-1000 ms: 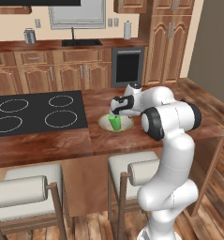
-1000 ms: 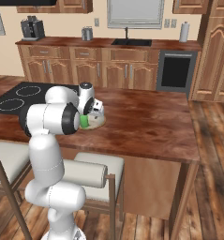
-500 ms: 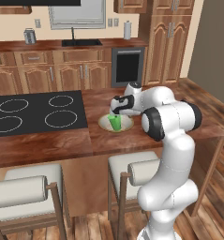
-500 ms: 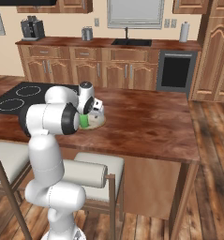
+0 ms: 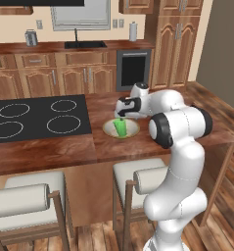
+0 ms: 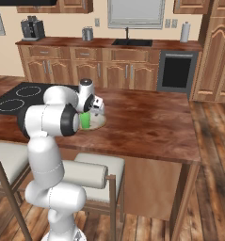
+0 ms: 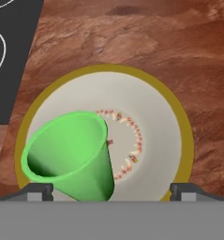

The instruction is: Place the cup inside the bowl on the dining table and move the bowl to any counter.

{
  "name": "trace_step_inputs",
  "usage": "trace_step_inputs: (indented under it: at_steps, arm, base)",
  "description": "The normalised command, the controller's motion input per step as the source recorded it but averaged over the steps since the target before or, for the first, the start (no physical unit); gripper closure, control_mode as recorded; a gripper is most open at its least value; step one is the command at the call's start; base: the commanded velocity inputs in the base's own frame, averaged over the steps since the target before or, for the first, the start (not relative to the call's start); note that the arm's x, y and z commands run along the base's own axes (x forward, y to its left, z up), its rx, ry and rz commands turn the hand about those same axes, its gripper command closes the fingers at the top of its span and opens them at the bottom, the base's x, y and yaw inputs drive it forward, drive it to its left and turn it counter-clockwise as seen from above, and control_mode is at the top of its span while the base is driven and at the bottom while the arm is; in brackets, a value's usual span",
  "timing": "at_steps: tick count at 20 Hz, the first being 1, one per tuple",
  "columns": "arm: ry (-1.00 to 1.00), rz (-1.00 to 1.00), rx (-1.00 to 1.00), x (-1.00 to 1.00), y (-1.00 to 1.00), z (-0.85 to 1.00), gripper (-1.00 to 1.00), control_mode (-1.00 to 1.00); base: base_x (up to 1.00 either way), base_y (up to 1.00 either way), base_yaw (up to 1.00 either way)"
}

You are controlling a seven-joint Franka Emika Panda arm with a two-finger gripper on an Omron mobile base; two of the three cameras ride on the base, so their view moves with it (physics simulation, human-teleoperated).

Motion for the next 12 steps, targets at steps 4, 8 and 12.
trace_step_inputs:
  at_steps: [4, 8, 12]
  arm:
    - [0.00, 0.00, 0.00, 0.00, 0.00, 0.15, -1.00, -1.00]
    - [0.00, 0.00, 0.00, 0.00, 0.00, 0.13, -1.00, -1.00]
    - [0.00, 0.00, 0.00, 0.00, 0.00, 0.14, -1.00, -1.00]
  base:
    - [0.00, 0.00, 0.00]
    - [0.00, 0.00, 0.00]
    - [0.00, 0.00, 0.00]
